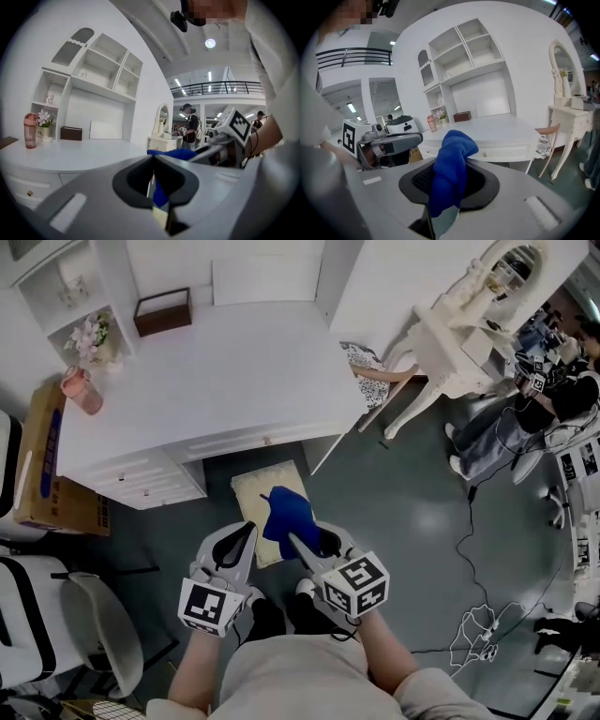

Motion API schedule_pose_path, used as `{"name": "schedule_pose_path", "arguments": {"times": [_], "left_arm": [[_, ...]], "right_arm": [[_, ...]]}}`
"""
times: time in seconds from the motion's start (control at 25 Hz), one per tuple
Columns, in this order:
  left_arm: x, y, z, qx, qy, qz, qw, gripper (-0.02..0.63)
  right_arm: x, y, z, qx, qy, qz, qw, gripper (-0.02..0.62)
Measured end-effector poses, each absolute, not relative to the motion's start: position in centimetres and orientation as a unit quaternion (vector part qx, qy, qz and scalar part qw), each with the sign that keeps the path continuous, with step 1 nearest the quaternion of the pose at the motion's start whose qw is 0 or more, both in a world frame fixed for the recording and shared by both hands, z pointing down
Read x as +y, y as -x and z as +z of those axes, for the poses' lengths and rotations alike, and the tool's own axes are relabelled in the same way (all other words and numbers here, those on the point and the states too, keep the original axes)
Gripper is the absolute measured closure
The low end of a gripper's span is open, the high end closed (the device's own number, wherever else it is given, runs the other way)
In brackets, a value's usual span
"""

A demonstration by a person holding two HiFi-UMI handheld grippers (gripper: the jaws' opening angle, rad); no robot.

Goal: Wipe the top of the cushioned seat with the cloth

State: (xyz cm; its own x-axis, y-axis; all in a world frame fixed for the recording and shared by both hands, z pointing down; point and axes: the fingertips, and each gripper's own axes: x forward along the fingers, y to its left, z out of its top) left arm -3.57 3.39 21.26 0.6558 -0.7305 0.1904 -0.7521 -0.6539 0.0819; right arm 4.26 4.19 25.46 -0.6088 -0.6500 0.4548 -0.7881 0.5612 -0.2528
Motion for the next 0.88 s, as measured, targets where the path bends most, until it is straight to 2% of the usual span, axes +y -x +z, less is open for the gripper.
{"name": "schedule_pose_path", "arguments": {"times": [0.36,0.88], "left_arm": [[4.1,1.2,15.6,-0.389,-0.919,0.054,0.033,0.606],[5.0,1.1,13.4,-0.398,-0.916,0.038,0.020,0.606]], "right_arm": [[4.4,-4.7,16.9,-0.893,-0.413,0.147,0.106,0.482],[5.3,-5.7,13.5,-0.892,-0.434,0.115,0.055,0.476]]}}
